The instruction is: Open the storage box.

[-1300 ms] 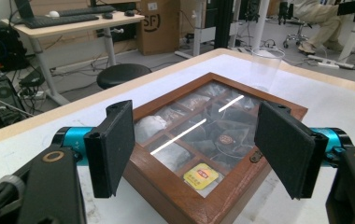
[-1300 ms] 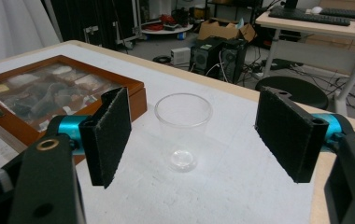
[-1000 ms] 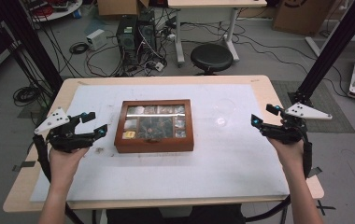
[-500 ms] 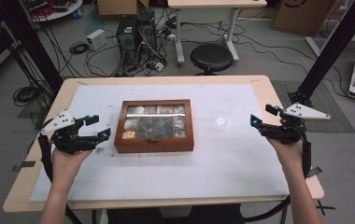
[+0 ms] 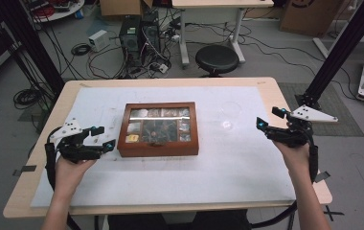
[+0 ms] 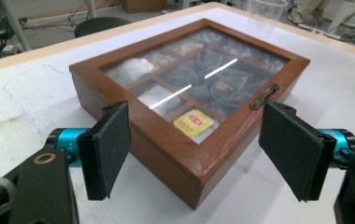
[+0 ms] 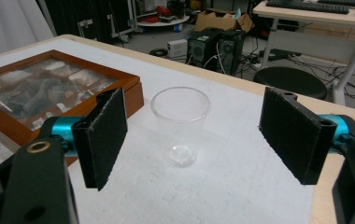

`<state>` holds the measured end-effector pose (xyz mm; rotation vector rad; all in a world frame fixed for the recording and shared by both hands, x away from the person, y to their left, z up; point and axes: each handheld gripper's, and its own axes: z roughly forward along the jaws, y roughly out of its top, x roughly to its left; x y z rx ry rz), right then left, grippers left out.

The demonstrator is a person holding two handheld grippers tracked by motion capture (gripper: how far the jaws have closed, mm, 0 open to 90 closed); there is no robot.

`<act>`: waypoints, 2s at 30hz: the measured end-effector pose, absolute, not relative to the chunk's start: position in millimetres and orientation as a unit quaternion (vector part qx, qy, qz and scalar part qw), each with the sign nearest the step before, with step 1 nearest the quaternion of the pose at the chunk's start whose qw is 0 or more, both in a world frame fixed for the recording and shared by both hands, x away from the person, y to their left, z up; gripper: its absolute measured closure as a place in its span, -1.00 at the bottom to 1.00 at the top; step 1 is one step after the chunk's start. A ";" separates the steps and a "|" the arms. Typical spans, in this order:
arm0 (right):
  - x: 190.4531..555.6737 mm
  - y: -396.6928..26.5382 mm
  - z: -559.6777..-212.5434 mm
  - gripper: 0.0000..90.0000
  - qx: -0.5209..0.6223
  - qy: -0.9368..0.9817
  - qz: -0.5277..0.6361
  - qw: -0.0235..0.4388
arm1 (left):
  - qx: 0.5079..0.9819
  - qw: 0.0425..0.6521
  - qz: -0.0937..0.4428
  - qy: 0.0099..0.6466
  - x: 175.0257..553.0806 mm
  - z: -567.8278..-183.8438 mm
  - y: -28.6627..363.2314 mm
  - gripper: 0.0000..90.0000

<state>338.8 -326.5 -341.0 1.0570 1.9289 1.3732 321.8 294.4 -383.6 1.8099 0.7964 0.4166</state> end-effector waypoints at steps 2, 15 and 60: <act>339.8 -325.8 -341.1 -0.46 0.391 0.716 0.510 0.271 | 0.761 0.528 0.172 0.335 321.9 -386.5 295.2 -0.44; 341.0 -324.3 -341.2 -0.46 0.393 0.716 0.509 0.270 | 0.785 0.501 0.133 0.341 328.2 -406.1 288.5 -0.41; 343.2 -322.0 -344.2 -0.45 0.393 0.719 0.506 0.269 | 0.825 0.432 0.116 0.345 335.2 -420.7 271.8 0.19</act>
